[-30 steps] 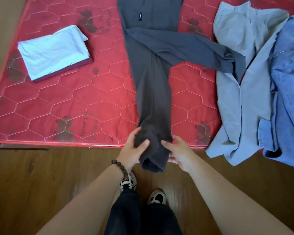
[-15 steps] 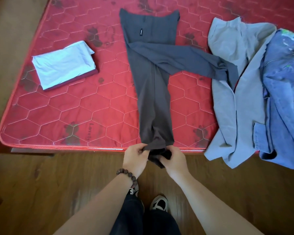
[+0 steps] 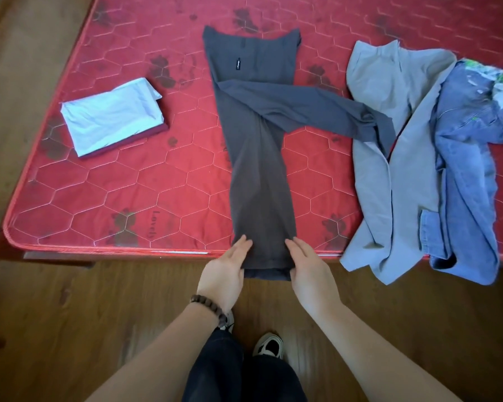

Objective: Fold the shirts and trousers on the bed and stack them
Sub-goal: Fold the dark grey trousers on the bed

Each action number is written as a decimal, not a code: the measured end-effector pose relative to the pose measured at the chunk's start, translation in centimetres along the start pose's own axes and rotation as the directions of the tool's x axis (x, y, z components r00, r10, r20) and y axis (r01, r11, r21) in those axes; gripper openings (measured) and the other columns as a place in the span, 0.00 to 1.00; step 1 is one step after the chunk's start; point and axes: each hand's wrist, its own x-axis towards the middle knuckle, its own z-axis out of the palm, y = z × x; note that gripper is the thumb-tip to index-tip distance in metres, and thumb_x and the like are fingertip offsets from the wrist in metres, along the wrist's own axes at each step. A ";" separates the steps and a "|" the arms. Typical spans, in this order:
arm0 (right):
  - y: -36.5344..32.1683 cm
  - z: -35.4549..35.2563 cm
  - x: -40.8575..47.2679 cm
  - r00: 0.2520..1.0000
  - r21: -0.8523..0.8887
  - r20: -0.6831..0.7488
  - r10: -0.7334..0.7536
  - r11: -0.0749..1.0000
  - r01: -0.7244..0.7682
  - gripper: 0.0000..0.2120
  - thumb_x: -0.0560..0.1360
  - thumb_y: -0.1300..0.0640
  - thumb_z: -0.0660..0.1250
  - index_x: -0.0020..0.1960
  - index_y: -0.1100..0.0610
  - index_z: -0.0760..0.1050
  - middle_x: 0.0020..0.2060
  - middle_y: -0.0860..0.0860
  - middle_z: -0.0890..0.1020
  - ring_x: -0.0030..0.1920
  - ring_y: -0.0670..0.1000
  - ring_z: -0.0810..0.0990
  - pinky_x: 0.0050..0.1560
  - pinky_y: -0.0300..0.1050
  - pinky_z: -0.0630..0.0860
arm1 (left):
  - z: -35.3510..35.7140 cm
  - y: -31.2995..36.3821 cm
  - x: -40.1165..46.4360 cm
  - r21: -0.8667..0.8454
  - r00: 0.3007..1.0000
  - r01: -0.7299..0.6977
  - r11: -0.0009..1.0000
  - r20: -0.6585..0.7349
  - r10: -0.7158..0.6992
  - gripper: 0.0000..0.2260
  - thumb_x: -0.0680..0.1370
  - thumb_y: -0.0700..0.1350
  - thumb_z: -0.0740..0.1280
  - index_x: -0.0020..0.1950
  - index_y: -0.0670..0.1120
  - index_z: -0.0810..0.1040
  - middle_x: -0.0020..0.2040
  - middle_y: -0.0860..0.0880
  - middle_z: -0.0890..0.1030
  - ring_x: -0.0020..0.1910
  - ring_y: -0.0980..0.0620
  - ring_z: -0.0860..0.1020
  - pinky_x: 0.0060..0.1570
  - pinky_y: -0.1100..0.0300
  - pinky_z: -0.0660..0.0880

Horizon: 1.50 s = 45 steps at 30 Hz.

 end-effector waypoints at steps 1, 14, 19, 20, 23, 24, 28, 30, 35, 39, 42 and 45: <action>0.2 0.4 -0.1 0.999 0.000 0.042 0.029 1.000 -0.029 0.23 0.77 0.68 0.60 0.72 0.60 0.67 0.70 0.55 0.71 0.67 0.54 0.73 0.66 0.43 0.69 | 0.5 -0.3 -0.2 0.011 0.997 0.006 1.000 0.071 -0.006 0.23 0.77 0.34 0.61 0.73 0.45 0.69 0.74 0.51 0.66 0.66 0.51 0.74 0.66 0.62 0.68; 1.8 3.7 0.0 0.995 -0.156 -0.085 -0.055 0.987 0.041 0.19 0.62 0.71 0.77 0.51 0.63 0.77 0.44 0.57 0.81 0.37 0.54 0.81 0.34 0.39 0.73 | 2.2 -2.6 -1.2 0.274 0.990 -0.139 0.952 0.063 0.126 0.17 0.73 0.38 0.70 0.62 0.43 0.80 0.65 0.47 0.77 0.73 0.42 0.64 0.70 0.45 0.65; 3.8 4.2 -0.2 0.955 -0.398 0.045 -0.294 0.871 0.287 0.34 0.61 0.71 0.76 0.66 0.63 0.74 0.66 0.58 0.76 0.68 0.58 0.73 0.67 0.62 0.68 | 2.8 -4.0 -1.5 0.460 0.960 -0.282 0.842 0.129 0.251 0.18 0.69 0.41 0.75 0.58 0.43 0.82 0.60 0.48 0.81 0.70 0.43 0.70 0.71 0.45 0.58; 3.9 4.4 -0.1 0.950 -0.417 0.096 -0.297 0.855 0.309 0.35 0.61 0.70 0.75 0.68 0.62 0.73 0.67 0.58 0.74 0.70 0.58 0.70 0.68 0.63 0.66 | 3.1 -4.1 -1.4 0.469 0.955 -0.293 0.833 0.175 0.237 0.19 0.70 0.41 0.74 0.60 0.43 0.81 0.62 0.48 0.80 0.69 0.44 0.71 0.73 0.46 0.57; 4.2 5.5 0.2 0.920 -0.432 0.300 -0.253 0.824 0.367 0.34 0.71 0.64 0.72 0.74 0.61 0.63 0.74 0.56 0.65 0.76 0.54 0.58 0.74 0.58 0.59 | 4.8 -4.4 -0.6 0.457 0.905 -0.266 0.848 0.422 0.056 0.21 0.81 0.42 0.60 0.74 0.42 0.65 0.75 0.48 0.64 0.76 0.48 0.59 0.76 0.54 0.47; 4.5 6.1 0.5 0.896 -0.424 0.383 -0.224 0.819 0.386 0.32 0.77 0.63 0.65 0.77 0.59 0.55 0.77 0.55 0.58 0.77 0.53 0.51 0.76 0.56 0.52 | 5.3 -4.6 -0.1 0.464 0.863 -0.274 0.842 0.505 0.003 0.21 0.82 0.42 0.56 0.76 0.42 0.62 0.76 0.48 0.61 0.77 0.49 0.57 0.76 0.55 0.48; 5.0 6.9 1.6 0.804 -0.364 0.587 -0.095 0.856 0.367 0.29 0.82 0.64 0.53 0.79 0.56 0.44 0.79 0.52 0.47 0.78 0.51 0.43 0.77 0.51 0.42 | 6.9 -4.7 0.9 0.456 0.758 -0.315 0.832 0.648 -0.068 0.15 0.80 0.42 0.59 0.66 0.42 0.73 0.66 0.45 0.74 0.67 0.48 0.69 0.65 0.54 0.68; 5.5 7.1 2.0 0.753 -0.311 0.652 -0.084 0.877 0.367 0.29 0.82 0.64 0.54 0.79 0.56 0.46 0.79 0.53 0.49 0.78 0.52 0.45 0.77 0.51 0.45 | 7.1 -4.8 1.0 0.428 0.752 -0.265 0.864 0.652 -0.092 0.12 0.81 0.46 0.57 0.58 0.43 0.77 0.56 0.46 0.78 0.58 0.47 0.76 0.57 0.52 0.74; 6.0 6.1 3.9 0.770 -0.148 0.619 -0.151 0.941 0.304 0.22 0.83 0.54 0.52 0.76 0.57 0.59 0.76 0.53 0.61 0.77 0.51 0.55 0.76 0.47 0.50 | 5.1 -4.2 2.9 0.370 0.877 -0.135 0.919 0.477 -0.063 0.15 0.82 0.53 0.53 0.46 0.46 0.74 0.42 0.48 0.78 0.42 0.48 0.78 0.43 0.56 0.74; 5.5 4.9 8.4 0.907 -0.039 0.380 -0.180 0.977 0.210 0.19 0.83 0.56 0.55 0.72 0.58 0.68 0.73 0.53 0.67 0.75 0.52 0.60 0.74 0.43 0.52 | 3.6 -5.3 8.2 0.258 0.958 0.103 0.961 0.236 -0.166 0.13 0.82 0.51 0.54 0.45 0.45 0.73 0.41 0.49 0.76 0.42 0.49 0.76 0.46 0.50 0.77; 5.1 4.3 14.1 0.982 0.046 0.186 -0.042 0.998 0.034 0.16 0.81 0.59 0.57 0.66 0.61 0.74 0.67 0.56 0.74 0.69 0.56 0.68 0.69 0.45 0.62 | 2.4 -6.5 14.0 0.140 0.935 0.326 0.935 0.097 -0.341 0.15 0.82 0.50 0.55 0.58 0.42 0.75 0.52 0.44 0.79 0.53 0.44 0.77 0.53 0.49 0.76; 5.1 3.5 21.4 0.984 0.168 0.024 0.176 0.970 -0.177 0.14 0.81 0.59 0.57 0.62 0.61 0.75 0.59 0.58 0.78 0.61 0.58 0.73 0.61 0.49 0.68 | 1.4 -8.3 20.9 -0.015 0.878 0.478 0.878 0.000 -0.478 0.17 0.82 0.50 0.57 0.62 0.38 0.74 0.57 0.40 0.79 0.57 0.40 0.77 0.56 0.50 0.73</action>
